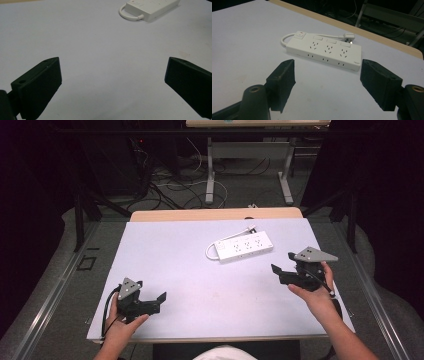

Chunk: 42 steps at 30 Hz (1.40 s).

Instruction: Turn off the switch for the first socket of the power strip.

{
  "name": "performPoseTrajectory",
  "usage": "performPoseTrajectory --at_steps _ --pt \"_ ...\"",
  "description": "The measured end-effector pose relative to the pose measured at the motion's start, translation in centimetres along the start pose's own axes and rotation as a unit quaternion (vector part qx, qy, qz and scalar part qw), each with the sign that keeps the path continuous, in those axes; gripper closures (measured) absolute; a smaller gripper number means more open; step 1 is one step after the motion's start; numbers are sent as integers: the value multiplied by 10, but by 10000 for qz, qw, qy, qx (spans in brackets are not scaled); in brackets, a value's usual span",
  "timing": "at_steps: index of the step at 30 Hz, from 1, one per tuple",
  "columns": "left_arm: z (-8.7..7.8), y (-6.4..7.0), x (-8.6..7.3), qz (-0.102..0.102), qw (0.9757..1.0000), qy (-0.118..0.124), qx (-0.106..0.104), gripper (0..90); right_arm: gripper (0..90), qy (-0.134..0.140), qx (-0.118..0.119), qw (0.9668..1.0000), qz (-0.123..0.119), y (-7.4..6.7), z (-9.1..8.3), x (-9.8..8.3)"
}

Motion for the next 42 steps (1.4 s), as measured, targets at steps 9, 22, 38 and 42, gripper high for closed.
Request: performPoseTrajectory --at_steps 9,22,38,42 --pt "-1 0 0 -2 10000 -7 0 8 315 -14 118 9999 -48 -2 8 25" --pt "-1 0 -1 -40 10000 -7 -32 8 386 -76 166 9997 -132 -1 17 58" --pt "-1 0 -1 -58 10000 2 -32 8 403 -280 330 9983 -380 -2 42 87" --pt "-2 0 -1 -52 10000 -7 -30 8 402 -354 352 9984 -277 -1 51 91"
Point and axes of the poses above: each handheld gripper's, and its own axes: z roughly forward along the jaws, x roughly out of its top, y roughly to its right, the point moved 3 cm from there along z, roughly forward along the jaws, and after that the axes turned 11 degrees about -y, right-handed, at the moved point
